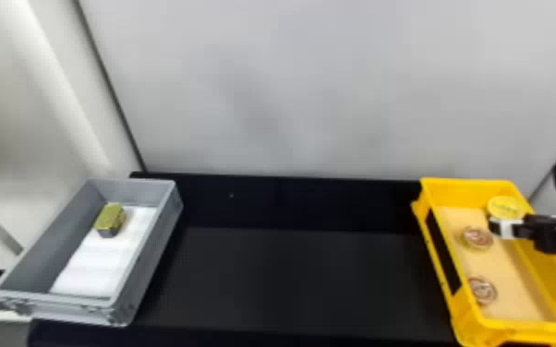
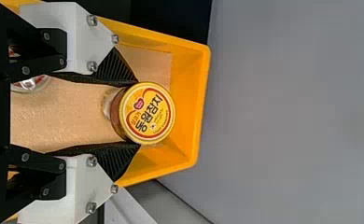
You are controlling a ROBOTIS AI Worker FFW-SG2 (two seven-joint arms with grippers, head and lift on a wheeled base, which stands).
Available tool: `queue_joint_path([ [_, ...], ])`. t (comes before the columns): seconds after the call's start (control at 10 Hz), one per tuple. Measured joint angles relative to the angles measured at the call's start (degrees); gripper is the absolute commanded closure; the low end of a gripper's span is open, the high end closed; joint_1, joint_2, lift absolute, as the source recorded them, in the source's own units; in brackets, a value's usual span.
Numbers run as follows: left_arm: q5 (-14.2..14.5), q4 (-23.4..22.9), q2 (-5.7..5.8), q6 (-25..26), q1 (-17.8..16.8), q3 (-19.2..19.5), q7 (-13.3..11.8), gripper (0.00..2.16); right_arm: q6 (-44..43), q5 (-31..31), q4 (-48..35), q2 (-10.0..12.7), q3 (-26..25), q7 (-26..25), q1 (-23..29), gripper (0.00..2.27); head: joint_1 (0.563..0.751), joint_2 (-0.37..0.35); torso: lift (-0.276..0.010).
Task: Pick up the round yellow can and place it in the yellow rectangular box
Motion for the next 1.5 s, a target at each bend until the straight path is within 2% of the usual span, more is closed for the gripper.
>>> queue_joint_path([
  [0.7, -0.01, 0.10, -0.18, -0.44, 0.03, -0.16, -0.17, 0.11, -1.00, -3.17, 12.95, 0.09, 1.55, -1.16, -2.40, 0.64, 0.694, 0.054, 0.000],
  [1.1, -0.01, 0.08, -0.03, -0.75, -0.14, -0.21, -0.18, 0.11, -4.25, -7.96, 18.91, 0.09, 3.69, -3.97, -3.79, 0.64, 0.694, 0.054, 0.000],
  [1.3, -0.08, 0.07, 0.05, -0.83, -0.21, -0.25, -0.21, 0.11, -5.33, -9.26, 20.54, 0.09, 4.50, -4.98, -4.49, 0.34, 0.694, 0.054, 0.000],
  [1.5, -0.14, 0.07, 0.06, -0.86, -0.15, -0.22, -0.24, 0.11, -5.58, -9.47, 20.03, -0.05, 4.38, -5.44, -4.57, 0.30, 0.694, 0.054, 0.000],
])
